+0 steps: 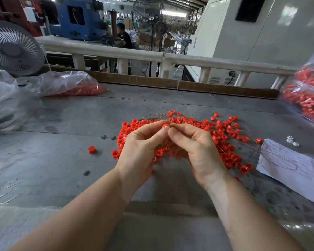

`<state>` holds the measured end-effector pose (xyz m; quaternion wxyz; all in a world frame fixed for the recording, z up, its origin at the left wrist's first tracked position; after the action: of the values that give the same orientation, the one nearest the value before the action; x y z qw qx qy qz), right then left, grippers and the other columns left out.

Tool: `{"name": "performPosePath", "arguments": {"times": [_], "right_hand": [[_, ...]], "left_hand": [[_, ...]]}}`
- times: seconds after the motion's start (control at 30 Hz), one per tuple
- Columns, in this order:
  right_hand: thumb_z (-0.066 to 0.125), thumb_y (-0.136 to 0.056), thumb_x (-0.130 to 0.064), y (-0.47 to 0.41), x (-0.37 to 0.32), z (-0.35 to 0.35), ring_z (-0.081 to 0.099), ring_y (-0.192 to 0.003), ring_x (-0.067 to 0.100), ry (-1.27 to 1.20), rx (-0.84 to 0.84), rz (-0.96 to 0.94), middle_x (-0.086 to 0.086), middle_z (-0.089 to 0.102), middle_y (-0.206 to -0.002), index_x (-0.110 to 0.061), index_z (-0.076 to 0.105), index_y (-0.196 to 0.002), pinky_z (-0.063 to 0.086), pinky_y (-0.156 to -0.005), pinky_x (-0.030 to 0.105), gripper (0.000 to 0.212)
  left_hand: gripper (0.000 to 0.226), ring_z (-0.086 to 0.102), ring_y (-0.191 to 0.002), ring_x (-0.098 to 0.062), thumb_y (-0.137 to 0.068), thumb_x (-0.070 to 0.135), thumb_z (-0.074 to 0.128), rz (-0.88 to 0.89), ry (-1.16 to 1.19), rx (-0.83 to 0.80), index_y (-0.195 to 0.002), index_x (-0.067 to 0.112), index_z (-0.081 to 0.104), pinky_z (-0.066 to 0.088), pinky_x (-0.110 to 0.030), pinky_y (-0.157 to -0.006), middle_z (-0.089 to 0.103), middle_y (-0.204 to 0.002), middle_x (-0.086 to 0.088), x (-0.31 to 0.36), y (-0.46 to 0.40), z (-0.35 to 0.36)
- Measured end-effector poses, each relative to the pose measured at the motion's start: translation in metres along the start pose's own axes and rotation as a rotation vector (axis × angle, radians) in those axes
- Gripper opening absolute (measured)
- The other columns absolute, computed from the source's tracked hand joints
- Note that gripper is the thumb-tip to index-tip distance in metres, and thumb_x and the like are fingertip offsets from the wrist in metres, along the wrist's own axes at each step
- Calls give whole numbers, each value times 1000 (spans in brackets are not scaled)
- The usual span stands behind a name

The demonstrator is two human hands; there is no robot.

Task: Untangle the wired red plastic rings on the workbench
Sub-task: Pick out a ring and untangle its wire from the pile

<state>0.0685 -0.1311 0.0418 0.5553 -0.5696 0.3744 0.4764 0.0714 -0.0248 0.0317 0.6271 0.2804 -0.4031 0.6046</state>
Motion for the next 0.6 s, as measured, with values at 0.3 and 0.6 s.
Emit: {"name": "performPosePath", "arguments": {"times": [0.3, 0.6], "right_hand": [[71, -77, -6, 2, -12, -9, 57, -56, 0, 81, 103, -137, -8, 65, -63, -15, 72, -91, 41, -50, 11, 17], [69, -78, -1, 4, -19, -8, 56, -53, -2, 77, 129, -156, -12, 63, -57, -17, 70, -86, 41, -48, 9, 18]], "left_hand": [[21, 68, -62, -11, -70, 8, 62, -29, 58, -25, -88, 9, 72, 54, -21, -52, 72, -73, -5, 0, 1, 4], [18, 71, -70, -12, -69, 9, 62, -39, 63, -57, -77, 16, 77, 57, -21, -63, 74, -80, -4, 1, 1, 7]]}}
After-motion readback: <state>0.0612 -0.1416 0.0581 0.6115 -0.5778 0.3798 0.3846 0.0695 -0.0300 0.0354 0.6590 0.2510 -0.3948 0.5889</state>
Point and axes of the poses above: each hand's wrist, its own y-axis away from the middle knuckle, its own z-axis out of the palm, x = y × z, the point moved 8 cm from there along -y, towards the middle knuckle
